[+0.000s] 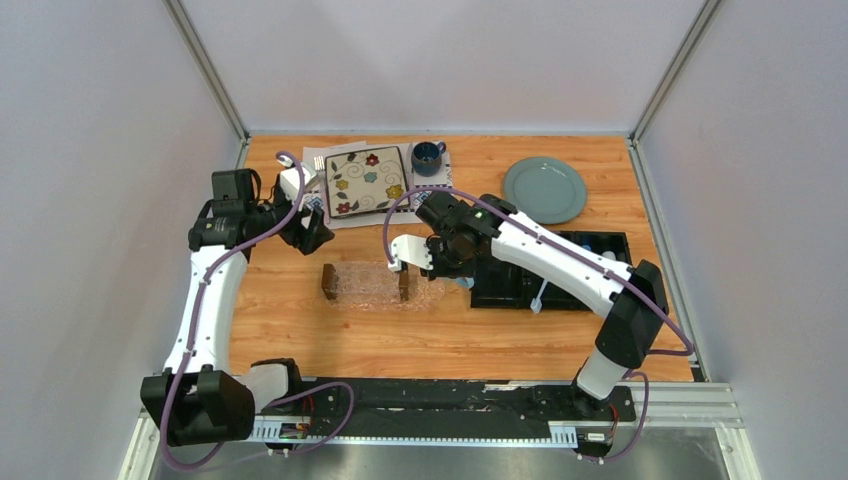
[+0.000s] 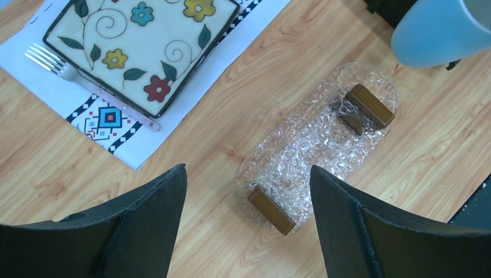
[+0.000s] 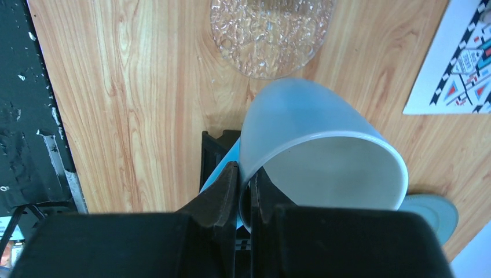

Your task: Prepare toiletry sets of a toothbrush and toothpaste on the tray

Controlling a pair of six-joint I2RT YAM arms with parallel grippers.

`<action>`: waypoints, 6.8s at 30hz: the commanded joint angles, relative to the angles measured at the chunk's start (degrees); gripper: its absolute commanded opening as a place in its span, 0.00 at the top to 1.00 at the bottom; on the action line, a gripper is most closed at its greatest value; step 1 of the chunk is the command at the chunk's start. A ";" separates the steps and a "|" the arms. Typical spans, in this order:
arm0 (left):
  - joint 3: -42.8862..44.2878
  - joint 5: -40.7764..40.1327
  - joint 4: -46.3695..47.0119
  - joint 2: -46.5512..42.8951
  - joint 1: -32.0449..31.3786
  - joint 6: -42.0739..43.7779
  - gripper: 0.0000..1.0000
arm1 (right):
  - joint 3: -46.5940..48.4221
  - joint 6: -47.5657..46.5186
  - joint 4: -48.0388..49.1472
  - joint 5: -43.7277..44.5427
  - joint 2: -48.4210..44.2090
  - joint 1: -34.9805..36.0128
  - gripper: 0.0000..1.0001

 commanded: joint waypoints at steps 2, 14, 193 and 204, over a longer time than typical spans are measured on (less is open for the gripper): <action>2.68 3.20 -0.54 0.46 2.43 1.46 0.15 | 2.09 -4.67 4.42 -0.95 1.20 1.43 0.96; 2.76 4.34 -2.65 1.25 3.66 4.36 0.15 | 4.90 -4.41 5.65 -4.38 7.70 2.13 0.96; -6.38 -0.05 7.36 -6.04 3.93 -3.81 0.11 | -38.60 29.25 28.33 14.52 -25.79 -59.30 0.43; -9.01 3.90 10.00 -5.60 3.93 -2.05 0.11 | -34.74 29.69 26.05 4.25 -20.07 -59.48 0.39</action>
